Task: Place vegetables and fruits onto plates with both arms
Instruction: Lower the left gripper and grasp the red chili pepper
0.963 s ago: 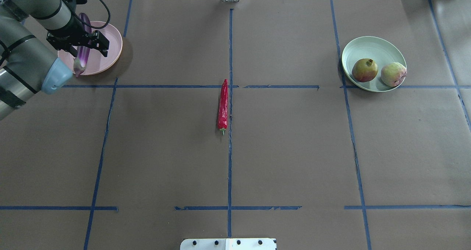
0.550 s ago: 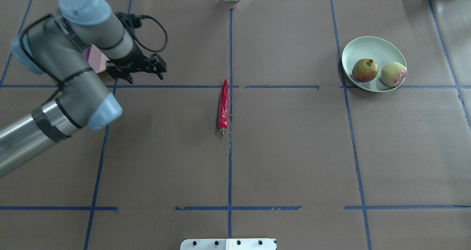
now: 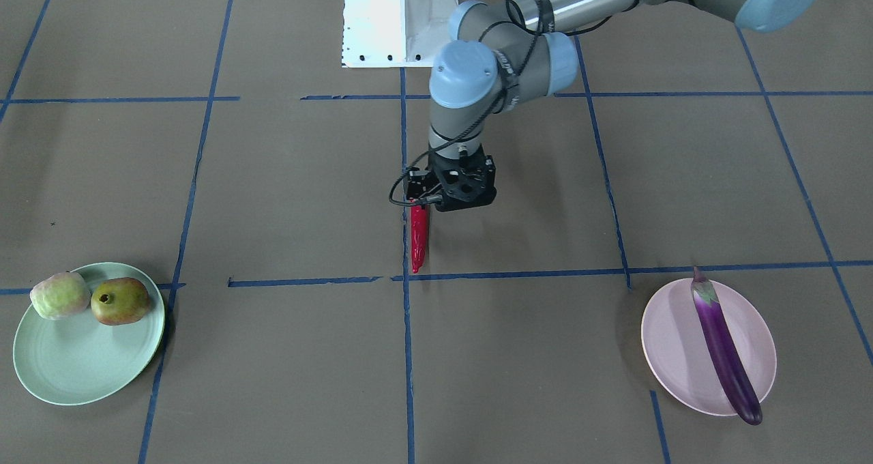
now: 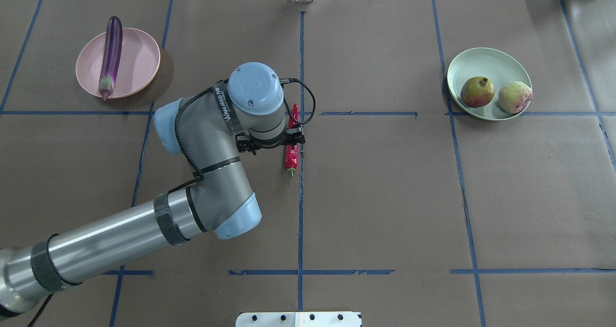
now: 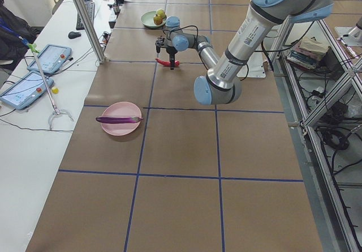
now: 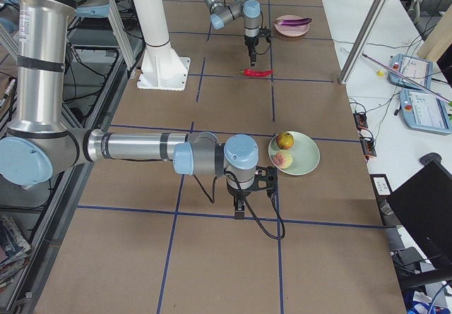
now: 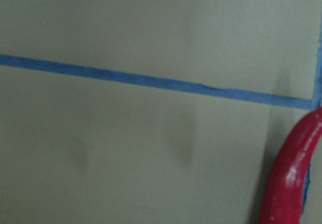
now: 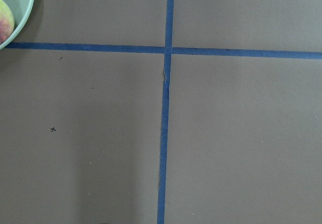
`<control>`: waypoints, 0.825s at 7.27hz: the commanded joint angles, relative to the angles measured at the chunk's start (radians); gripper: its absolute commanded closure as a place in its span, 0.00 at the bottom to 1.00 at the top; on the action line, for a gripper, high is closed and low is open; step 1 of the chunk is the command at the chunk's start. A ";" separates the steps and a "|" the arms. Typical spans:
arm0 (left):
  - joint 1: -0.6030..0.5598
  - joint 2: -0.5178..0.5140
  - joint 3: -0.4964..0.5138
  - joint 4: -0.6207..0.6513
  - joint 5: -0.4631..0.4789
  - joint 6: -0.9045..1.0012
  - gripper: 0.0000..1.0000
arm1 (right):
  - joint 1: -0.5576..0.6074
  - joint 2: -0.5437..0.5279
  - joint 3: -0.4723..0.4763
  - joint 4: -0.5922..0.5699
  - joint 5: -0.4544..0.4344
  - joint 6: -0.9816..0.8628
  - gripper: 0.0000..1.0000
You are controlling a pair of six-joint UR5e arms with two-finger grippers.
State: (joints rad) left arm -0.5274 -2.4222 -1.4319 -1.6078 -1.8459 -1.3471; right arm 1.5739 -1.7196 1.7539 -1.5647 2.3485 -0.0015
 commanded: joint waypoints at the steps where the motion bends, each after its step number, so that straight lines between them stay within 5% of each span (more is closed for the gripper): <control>1: 0.053 -0.055 0.063 0.016 0.063 -0.030 0.09 | 0.000 0.000 -0.001 0.000 0.000 0.000 0.00; 4: 0.058 -0.061 0.084 0.008 0.073 -0.032 0.30 | 0.000 -0.002 -0.001 0.000 0.000 0.000 0.00; 6: 0.061 -0.061 0.085 0.008 0.073 -0.032 0.63 | 0.000 -0.002 -0.001 0.000 0.000 0.000 0.00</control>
State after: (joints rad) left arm -0.4678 -2.4832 -1.3479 -1.5995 -1.7737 -1.3790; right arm 1.5739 -1.7210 1.7533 -1.5647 2.3485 -0.0015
